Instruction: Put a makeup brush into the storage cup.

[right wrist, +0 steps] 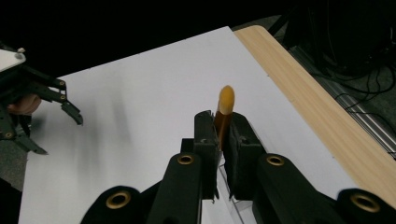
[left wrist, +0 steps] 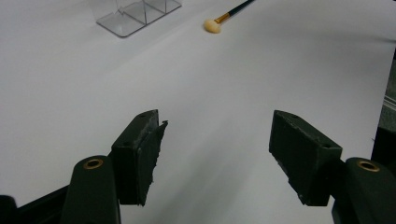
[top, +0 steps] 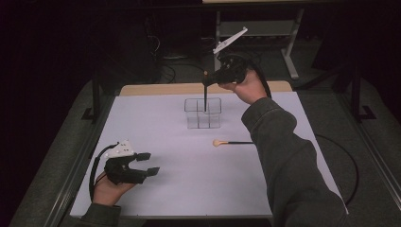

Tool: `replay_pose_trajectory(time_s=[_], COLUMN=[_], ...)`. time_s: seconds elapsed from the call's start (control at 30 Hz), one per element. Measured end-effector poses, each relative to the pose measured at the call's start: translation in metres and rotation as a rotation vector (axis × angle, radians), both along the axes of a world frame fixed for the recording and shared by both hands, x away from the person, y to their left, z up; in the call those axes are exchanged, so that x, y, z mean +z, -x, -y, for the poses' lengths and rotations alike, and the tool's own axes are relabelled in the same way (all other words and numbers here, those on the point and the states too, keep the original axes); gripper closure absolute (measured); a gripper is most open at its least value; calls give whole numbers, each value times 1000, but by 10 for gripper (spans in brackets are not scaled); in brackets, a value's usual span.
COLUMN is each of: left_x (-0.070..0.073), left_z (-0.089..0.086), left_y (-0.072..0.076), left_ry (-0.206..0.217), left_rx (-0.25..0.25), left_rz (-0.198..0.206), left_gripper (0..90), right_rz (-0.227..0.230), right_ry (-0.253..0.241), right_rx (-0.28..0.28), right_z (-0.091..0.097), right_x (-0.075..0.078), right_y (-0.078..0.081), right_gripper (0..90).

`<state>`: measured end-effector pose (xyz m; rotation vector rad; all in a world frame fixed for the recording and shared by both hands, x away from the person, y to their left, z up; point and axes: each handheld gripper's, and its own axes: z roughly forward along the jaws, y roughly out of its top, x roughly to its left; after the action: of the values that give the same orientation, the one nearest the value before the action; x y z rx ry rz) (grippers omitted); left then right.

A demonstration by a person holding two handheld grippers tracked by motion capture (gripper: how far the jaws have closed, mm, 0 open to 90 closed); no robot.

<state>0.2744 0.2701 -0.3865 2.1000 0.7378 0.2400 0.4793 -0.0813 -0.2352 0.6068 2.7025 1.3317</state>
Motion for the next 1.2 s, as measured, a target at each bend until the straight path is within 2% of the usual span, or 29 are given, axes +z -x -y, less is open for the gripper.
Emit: replay_pose_trajectory(time_s=[0.2, 0.53, 0.87, 1.07, 1.2], left_x=[0, -1, 0, 0, 0], left_z=[0, -1, 0, -1, -2], left_y=[0, 0, 0, 0, 0], left_ry=[2, 4, 10, 3, 15], left_rx=[-3, 2, -7, -8, -1], left_rz=[-3, -10, -13, -9, -12], left_gripper=[330, 326, 321, 315, 314], right_rz=[14, 0, -2, -19, -15], right_ry=[10, -6, 3, 13, 13], right_rx=[-19, -57, -85, -93, -94], right_z=[-1, -4, -7, -9, -9], right_x=[-2, -13, -22, -29, -30], right_y=[-12, -25, -34, -38, -39], right_gripper=[830, 830, 830, 830, 830])
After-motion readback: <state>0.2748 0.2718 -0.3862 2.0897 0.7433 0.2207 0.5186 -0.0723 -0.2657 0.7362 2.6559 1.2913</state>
